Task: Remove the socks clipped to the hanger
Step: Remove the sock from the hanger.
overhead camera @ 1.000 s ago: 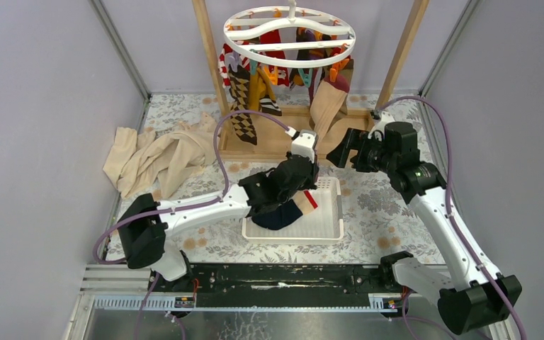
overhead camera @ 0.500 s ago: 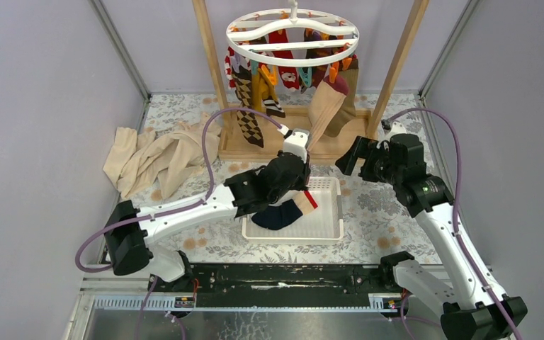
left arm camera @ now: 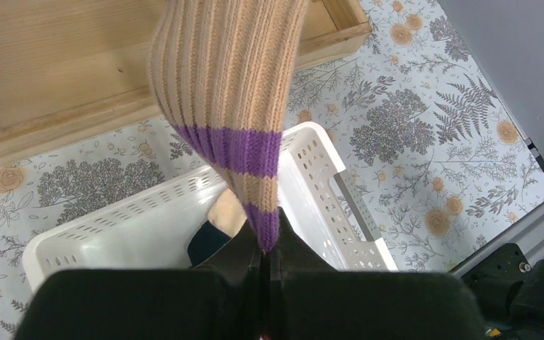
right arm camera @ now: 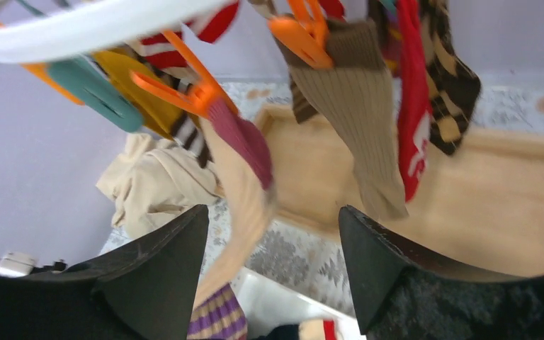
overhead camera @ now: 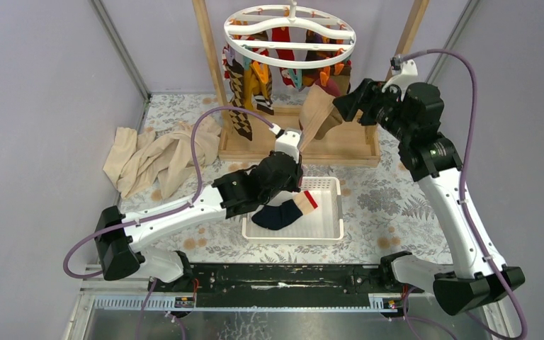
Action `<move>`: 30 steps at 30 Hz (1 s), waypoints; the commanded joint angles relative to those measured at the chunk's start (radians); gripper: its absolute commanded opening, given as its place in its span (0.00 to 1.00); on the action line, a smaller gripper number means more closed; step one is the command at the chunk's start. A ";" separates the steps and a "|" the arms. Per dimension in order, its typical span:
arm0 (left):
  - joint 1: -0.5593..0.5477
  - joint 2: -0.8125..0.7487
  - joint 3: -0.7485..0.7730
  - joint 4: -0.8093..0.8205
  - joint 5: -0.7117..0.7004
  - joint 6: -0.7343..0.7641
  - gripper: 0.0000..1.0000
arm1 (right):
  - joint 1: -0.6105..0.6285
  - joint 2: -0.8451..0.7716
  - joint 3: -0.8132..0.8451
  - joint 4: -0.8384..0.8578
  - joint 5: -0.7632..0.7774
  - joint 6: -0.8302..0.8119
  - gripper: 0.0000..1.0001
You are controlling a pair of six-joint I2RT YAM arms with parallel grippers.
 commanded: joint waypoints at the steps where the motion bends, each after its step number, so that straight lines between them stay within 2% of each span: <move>1: -0.005 -0.003 0.074 -0.035 -0.011 -0.017 0.00 | 0.000 0.042 0.098 0.149 -0.106 -0.011 0.73; 6: -0.001 0.015 0.126 -0.091 0.007 -0.025 0.00 | 0.000 0.111 0.184 0.158 -0.160 -0.065 0.68; 11: 0.014 0.012 0.193 -0.178 0.072 -0.050 0.00 | 0.000 0.113 0.180 0.224 -0.176 -0.093 0.67; 30: 0.020 -0.001 0.415 -0.401 0.162 -0.060 0.03 | 0.002 0.207 0.327 0.184 -0.194 -0.144 0.66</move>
